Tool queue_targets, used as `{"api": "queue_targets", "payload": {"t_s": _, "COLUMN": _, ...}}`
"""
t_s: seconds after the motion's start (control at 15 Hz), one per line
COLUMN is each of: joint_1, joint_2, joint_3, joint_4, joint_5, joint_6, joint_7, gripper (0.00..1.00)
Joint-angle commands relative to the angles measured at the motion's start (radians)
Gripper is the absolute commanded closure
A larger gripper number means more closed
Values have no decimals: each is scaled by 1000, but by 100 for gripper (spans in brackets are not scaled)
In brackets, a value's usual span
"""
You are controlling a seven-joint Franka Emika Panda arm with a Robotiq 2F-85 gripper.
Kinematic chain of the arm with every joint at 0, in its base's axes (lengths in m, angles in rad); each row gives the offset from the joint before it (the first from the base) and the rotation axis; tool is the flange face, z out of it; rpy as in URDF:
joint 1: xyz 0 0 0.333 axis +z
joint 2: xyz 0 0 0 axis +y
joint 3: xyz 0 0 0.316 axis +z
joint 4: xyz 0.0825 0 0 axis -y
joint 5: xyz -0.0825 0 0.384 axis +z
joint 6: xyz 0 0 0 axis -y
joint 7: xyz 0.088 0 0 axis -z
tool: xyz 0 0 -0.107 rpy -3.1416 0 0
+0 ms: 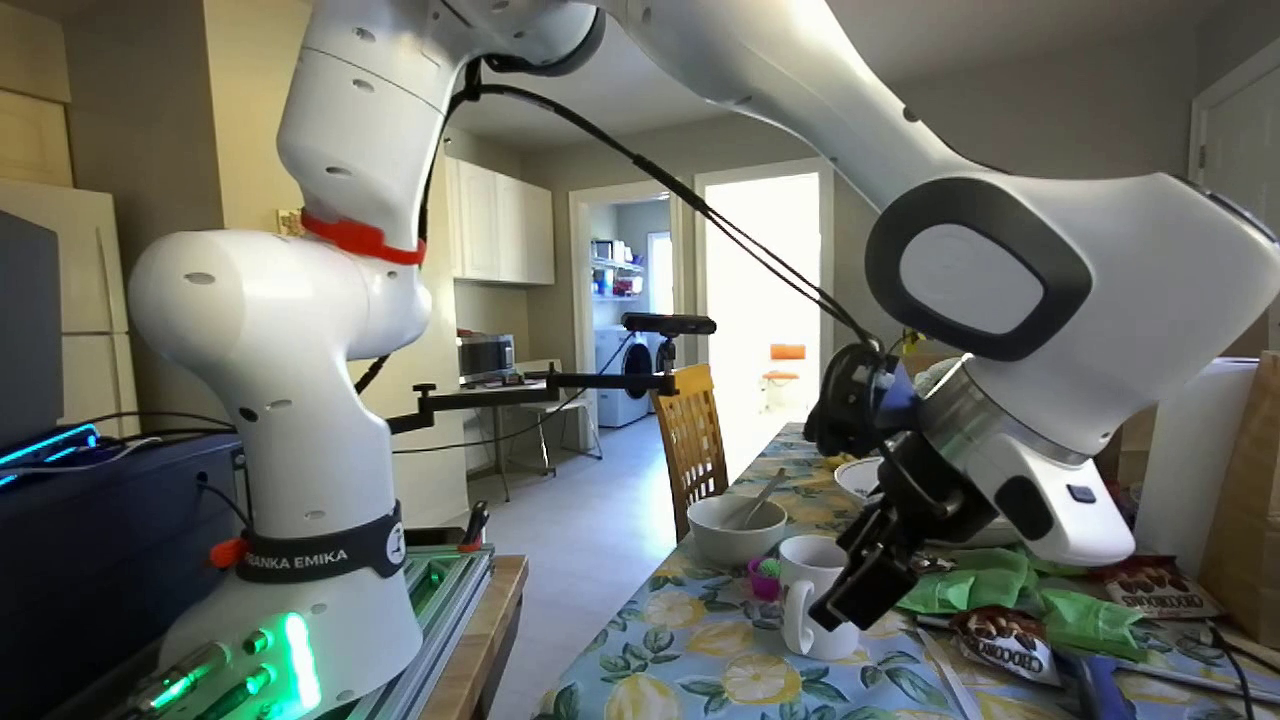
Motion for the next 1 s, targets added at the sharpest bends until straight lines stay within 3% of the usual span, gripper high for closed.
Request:
{"api": "queue_targets", "payload": {"t_s": 0.0, "joint_1": -16, "joint_2": 60, "joint_3": 8, "joint_4": 27, "joint_5": 21, "joint_6": -19, "joint_7": 3, "gripper": 0}}
{"api": "queue_targets", "payload": {"t_s": 0.93, "joint_1": -40, "joint_2": 197, "joint_3": 14, "joint_4": 128, "joint_5": 85, "joint_6": -158, "joint_7": 15, "gripper": 0}}
